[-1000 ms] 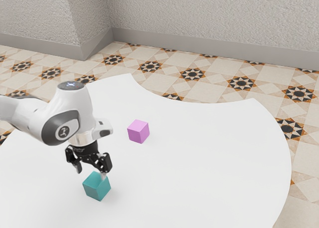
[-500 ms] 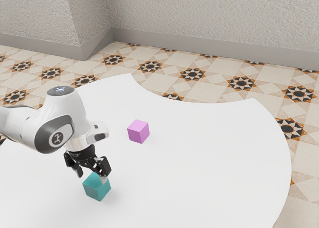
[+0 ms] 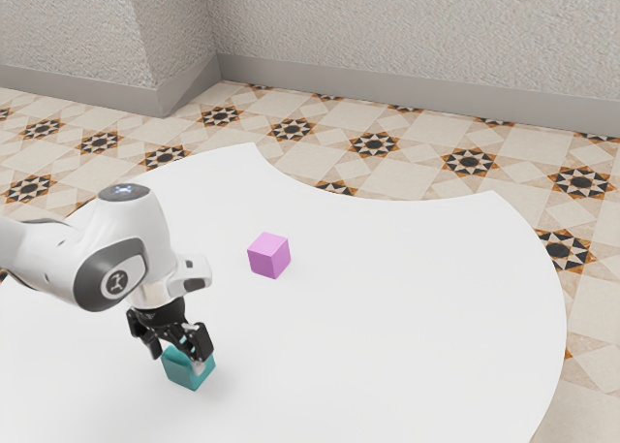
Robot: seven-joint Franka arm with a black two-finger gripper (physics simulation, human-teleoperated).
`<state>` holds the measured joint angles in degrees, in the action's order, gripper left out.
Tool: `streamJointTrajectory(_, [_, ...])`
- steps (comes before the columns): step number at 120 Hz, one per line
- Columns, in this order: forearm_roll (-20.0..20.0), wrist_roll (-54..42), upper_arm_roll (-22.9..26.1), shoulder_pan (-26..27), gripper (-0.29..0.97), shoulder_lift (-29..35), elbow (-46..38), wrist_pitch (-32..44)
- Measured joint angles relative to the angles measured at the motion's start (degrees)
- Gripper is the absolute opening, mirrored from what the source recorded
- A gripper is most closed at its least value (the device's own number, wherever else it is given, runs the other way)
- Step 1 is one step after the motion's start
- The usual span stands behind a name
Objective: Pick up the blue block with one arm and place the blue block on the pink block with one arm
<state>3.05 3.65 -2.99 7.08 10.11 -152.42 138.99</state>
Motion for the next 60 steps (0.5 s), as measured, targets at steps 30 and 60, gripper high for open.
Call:
streamJointTrajectory(30, [-0.04, -1.68, -0.09, -0.32, 0.68, -1.96, 0.93, 1.71])
streamJointTrajectory(60, [-0.34, -2.90, -0.13, -0.74, 0.68, -3.98, 1.60, 2.84])
